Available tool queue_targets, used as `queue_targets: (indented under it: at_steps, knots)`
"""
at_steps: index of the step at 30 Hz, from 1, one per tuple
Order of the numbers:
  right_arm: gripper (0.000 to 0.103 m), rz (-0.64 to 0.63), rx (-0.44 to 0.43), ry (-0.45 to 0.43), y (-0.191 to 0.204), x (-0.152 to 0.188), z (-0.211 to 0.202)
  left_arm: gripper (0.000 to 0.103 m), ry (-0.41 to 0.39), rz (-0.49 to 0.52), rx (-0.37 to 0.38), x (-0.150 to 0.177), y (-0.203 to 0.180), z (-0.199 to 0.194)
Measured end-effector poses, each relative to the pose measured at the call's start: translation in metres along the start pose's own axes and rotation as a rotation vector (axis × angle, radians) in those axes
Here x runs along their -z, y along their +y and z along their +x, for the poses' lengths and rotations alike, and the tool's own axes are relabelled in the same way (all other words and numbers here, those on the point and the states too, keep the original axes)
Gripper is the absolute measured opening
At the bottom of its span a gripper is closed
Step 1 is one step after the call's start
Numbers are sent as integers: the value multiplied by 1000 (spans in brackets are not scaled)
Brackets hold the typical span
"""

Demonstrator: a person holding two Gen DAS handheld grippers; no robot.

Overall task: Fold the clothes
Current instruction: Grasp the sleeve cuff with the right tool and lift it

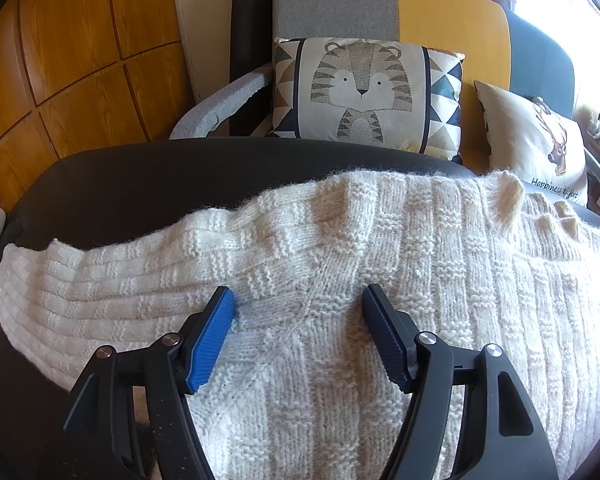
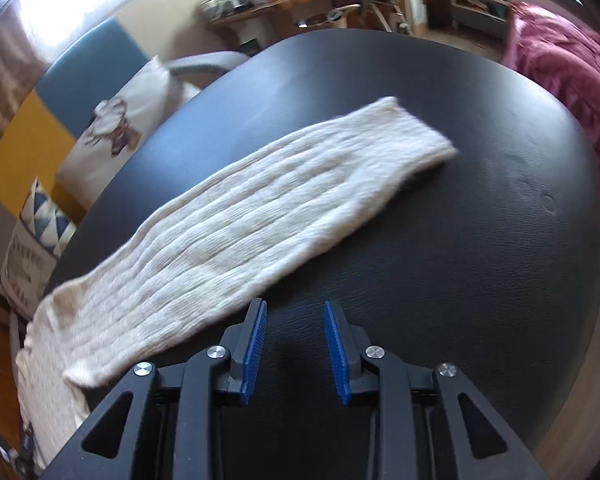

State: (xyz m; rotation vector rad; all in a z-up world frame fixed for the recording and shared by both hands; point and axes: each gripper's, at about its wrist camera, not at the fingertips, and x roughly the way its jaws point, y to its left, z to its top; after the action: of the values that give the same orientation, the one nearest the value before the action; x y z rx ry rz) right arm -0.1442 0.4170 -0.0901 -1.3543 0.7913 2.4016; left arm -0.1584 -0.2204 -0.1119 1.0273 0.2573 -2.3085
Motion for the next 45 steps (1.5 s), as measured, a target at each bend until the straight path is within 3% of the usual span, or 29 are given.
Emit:
queue_targets:
  at_steps: [8, 12, 22, 25, 29, 33, 37, 45]
  knots:
    - [30, 230, -58, -22, -52, -30, -3, 70, 0, 1, 3, -1, 1, 1]
    - [30, 357, -138, -36, -73, -40, 5, 70, 1, 2, 3, -1, 1, 1]
    - [29, 517, -324, -93, -74, -60, 38, 70, 1, 3, 5, -3, 3, 2]
    - [10, 426, -240, -110, -58, -65, 40, 70, 1, 4, 5, -3, 3, 2]
    - [7, 328, -205, -124, -44, -70, 32, 70, 2, 3, 6, -4, 3, 1]
    - [7, 315, -244, -158, -30, -76, 8, 70, 3, 0, 10, -4, 3, 1]
    - [7, 277, -321, -197, 8, -88, -25, 70, 6, -6, 19, -5, 5, 1]
    - [6, 69, -472, -227, 132, -93, -87, 72, 17, -33, 68, -7, 11, 1]
